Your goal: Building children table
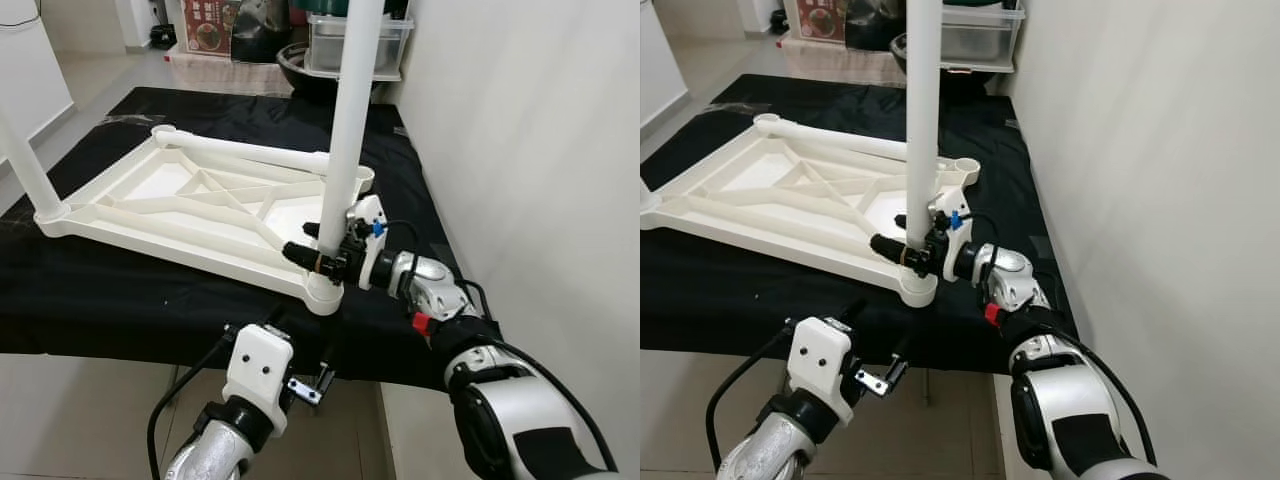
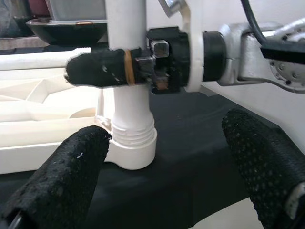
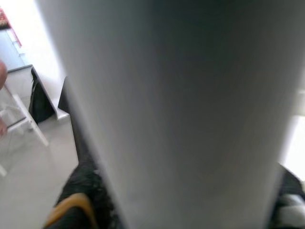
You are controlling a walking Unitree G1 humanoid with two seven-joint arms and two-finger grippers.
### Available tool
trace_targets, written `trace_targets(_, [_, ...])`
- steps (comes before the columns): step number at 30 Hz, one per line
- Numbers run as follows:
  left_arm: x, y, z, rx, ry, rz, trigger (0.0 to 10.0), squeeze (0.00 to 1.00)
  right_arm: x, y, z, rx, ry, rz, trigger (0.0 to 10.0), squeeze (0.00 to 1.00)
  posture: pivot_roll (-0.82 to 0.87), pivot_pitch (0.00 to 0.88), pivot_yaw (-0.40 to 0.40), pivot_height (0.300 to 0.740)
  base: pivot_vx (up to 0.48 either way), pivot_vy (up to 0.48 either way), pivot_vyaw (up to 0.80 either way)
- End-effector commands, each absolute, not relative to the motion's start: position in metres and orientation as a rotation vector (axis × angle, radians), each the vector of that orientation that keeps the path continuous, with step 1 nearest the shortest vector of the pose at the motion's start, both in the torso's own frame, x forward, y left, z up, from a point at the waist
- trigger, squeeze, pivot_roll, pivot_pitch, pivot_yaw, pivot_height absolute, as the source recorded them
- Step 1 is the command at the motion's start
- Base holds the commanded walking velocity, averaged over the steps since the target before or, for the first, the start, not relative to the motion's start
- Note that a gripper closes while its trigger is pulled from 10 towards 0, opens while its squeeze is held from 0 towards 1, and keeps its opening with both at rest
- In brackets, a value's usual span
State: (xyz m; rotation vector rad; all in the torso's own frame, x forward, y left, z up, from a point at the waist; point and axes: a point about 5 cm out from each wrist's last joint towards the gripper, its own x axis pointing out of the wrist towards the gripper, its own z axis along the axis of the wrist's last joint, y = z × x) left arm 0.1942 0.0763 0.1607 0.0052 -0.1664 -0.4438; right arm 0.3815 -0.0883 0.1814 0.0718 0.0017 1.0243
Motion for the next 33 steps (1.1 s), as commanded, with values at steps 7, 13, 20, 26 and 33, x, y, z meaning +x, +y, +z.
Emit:
trace_targets(7, [0.193,0.075,0.157,0.007,-0.142,-0.447,10.0,0.00,0.397,-0.101,0.195,0.150,-0.056,0.708,0.0,0.00,0.11,0.093,-0.096,0.740,0.000,0.000,0.00])
trace_targets(13, [0.192,0.075,0.157,0.005,-0.139,-0.448,10.0,0.00,0.405,-0.136,0.174,0.130,0.033,0.164,0.0,0.00,0.11,0.091,-0.091,0.740,0.000,0.000,0.00])
trace_targets(20, [0.192,0.075,0.156,0.007,-0.137,-0.452,10.0,0.00,0.397,-0.156,0.155,0.086,0.096,-0.220,0.0,0.00,0.11,0.086,-0.092,0.740,0.000,0.000,0.00])
trace_targets(26, [0.192,0.075,0.156,0.010,-0.136,-0.452,10.0,0.00,0.384,-0.124,0.152,0.140,0.049,-0.333,9.8,0.00,0.12,0.082,-0.095,0.740,0.000,0.000,0.00])
trace_targets(33, [0.191,0.075,0.155,0.008,-0.133,-0.454,10.0,0.00,0.391,-0.106,0.180,0.171,-0.122,-0.049,10.0,0.90,0.11,0.070,-0.089,0.740,0.000,0.000,0.00])
